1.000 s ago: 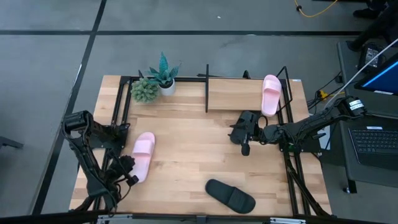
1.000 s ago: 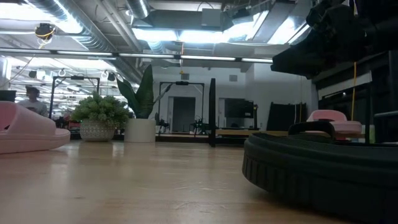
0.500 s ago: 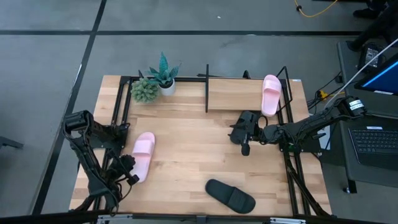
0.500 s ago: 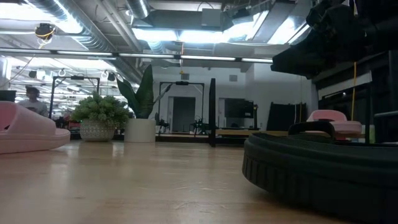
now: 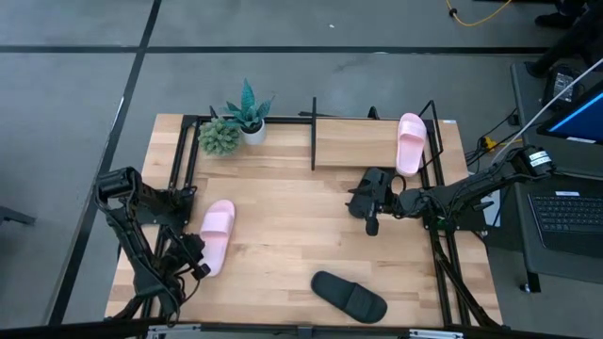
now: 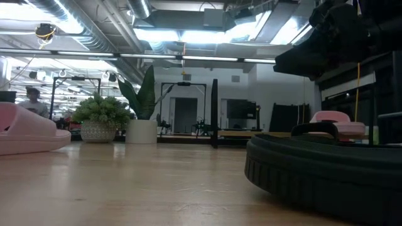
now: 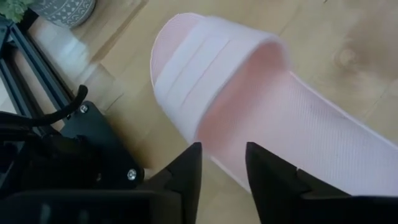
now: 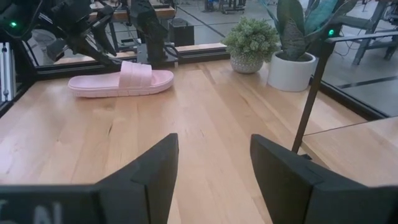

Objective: Pick and place slides into the shelf
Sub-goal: Put the pink slide on the shelf

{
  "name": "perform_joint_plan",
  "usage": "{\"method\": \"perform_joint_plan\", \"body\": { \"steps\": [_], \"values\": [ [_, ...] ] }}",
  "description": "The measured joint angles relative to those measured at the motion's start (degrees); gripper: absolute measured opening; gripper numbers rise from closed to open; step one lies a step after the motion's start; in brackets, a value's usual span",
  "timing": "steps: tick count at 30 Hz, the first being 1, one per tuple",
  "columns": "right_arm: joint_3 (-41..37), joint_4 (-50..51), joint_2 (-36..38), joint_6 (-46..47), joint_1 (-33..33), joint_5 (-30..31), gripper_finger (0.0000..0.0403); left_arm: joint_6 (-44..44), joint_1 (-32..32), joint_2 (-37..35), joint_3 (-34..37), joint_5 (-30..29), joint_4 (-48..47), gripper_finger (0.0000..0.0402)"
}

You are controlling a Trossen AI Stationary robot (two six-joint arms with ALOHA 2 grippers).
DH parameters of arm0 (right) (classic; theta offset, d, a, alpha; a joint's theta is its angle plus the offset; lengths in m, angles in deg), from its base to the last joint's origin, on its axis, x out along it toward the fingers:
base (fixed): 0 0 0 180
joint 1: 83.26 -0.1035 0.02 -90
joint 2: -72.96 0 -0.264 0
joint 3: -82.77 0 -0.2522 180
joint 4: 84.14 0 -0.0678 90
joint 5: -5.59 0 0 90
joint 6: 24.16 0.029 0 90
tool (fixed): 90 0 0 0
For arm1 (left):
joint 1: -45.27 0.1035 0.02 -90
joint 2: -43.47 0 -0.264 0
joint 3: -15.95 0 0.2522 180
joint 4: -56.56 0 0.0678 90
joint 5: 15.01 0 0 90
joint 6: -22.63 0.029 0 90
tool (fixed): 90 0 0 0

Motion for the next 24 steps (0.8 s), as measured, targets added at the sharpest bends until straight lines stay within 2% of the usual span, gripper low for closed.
{"method": "perform_joint_plan", "body": {
  "steps": [4,11,24],
  "values": [
    [0.00,0.00,0.00,0.07,-0.02,0.00,0.0200,-0.07,0.00,-0.04,1.38,0.00,0.29,0.0133],
    [0.00,0.01,0.00,-0.14,-0.01,0.00,0.0200,-0.37,1.04,-0.02,7.75,0.12,3.53,0.0135],
    [0.00,0.01,0.00,-0.29,-0.02,0.00,0.0200,0.08,2.62,-0.02,11.02,0.15,6.25,0.0135]
  ]
}}
